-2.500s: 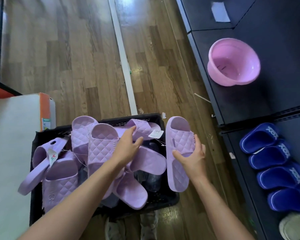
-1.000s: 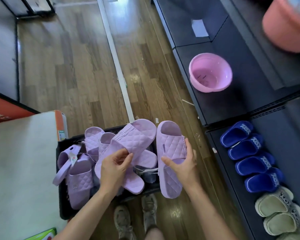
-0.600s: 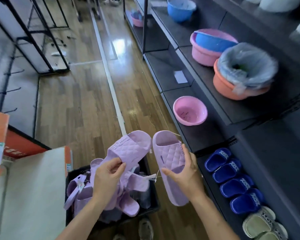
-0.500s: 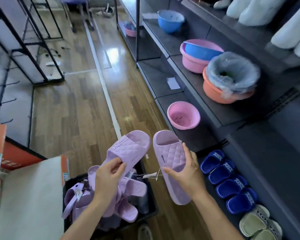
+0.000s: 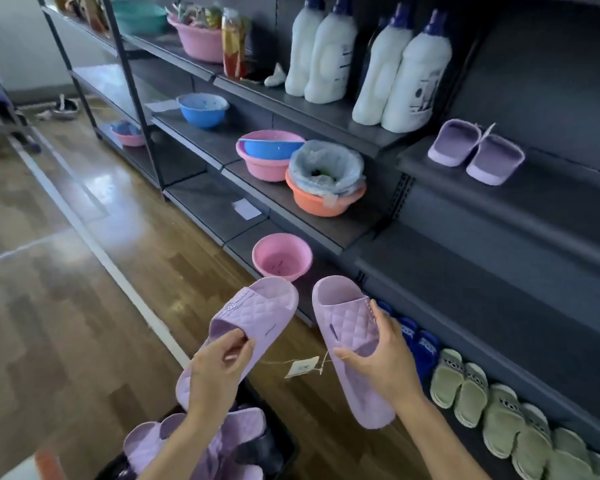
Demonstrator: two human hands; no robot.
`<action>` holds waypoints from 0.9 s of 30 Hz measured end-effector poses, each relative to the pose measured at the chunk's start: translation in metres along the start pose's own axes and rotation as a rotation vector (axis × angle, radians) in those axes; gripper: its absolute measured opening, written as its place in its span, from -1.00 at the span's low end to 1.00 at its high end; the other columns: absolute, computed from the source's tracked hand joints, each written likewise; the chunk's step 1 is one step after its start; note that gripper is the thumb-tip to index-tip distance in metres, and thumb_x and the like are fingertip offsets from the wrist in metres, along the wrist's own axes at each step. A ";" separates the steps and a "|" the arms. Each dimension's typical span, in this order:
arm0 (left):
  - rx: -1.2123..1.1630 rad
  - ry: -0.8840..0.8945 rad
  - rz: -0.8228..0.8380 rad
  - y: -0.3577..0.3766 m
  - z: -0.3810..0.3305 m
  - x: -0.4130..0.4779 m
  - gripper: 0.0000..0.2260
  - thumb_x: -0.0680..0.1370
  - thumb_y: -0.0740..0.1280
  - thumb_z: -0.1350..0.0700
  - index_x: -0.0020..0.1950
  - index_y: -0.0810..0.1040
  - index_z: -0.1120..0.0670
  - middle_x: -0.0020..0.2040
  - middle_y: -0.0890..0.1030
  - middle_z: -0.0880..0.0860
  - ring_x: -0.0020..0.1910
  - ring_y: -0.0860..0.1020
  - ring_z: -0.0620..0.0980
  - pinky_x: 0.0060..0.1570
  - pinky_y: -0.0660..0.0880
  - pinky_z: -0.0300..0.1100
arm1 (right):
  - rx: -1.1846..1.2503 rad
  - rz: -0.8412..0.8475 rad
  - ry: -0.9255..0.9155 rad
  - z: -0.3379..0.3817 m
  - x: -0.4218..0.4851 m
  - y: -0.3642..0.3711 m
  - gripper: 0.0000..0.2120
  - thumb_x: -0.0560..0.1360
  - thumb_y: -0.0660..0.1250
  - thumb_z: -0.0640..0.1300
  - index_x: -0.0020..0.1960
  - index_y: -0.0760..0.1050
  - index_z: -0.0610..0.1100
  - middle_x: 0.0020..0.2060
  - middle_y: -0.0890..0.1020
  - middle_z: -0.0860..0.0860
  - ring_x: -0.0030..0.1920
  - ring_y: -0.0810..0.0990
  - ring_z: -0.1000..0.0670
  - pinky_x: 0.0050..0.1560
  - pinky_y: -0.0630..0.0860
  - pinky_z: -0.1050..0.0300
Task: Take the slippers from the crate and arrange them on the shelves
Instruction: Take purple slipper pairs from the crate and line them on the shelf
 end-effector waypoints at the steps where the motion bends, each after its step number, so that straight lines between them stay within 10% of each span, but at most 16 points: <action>1: 0.015 0.025 0.030 0.008 -0.011 0.000 -0.70 0.49 0.36 0.26 -0.41 0.44 0.04 -0.53 0.39 -0.15 -0.51 0.33 -0.20 -0.47 0.18 -0.41 | -0.004 -0.028 0.016 -0.006 -0.005 -0.010 0.02 0.19 0.43 0.33 0.50 0.04 0.07 0.44 0.25 0.05 0.40 0.28 0.02 0.26 0.38 0.12; 14: 0.063 0.269 0.363 0.173 -0.151 0.002 -0.94 0.51 0.35 0.17 -0.09 0.62 0.08 -0.27 0.62 -0.09 -0.28 0.58 -0.19 -0.28 0.40 -0.42 | -0.019 -0.367 0.223 -0.106 -0.053 -0.173 -0.01 0.24 0.48 0.24 0.50 0.02 0.09 0.40 0.28 0.03 0.34 0.38 -0.04 0.21 0.45 0.02; 20: 0.037 0.385 0.431 0.265 -0.224 -0.012 -0.73 0.52 0.33 0.15 -0.35 0.44 -0.09 -0.46 0.53 -0.19 -0.41 0.52 -0.24 -0.36 0.39 -0.41 | 0.002 -0.467 0.224 -0.157 -0.057 -0.265 -0.05 0.27 0.51 0.12 0.50 0.05 0.06 0.34 0.32 0.00 0.33 0.37 -0.06 0.21 0.40 0.01; 27: -0.155 0.336 0.438 0.355 -0.286 -0.024 -0.81 0.50 0.35 0.20 -0.31 0.50 0.17 -0.40 0.56 0.04 -0.39 0.52 0.00 -0.22 0.54 0.02 | -0.025 -0.535 0.208 -0.207 -0.056 -0.354 -0.05 0.28 0.51 0.11 0.50 0.05 0.04 0.34 0.32 -0.01 0.33 0.35 -0.04 0.13 0.35 0.15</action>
Point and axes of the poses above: each hand's wrist, its own x-axis towards the middle knuckle, its own y-axis out of the palm, z = x × y, the point moved 10 cm from there along x, towards the middle knuckle
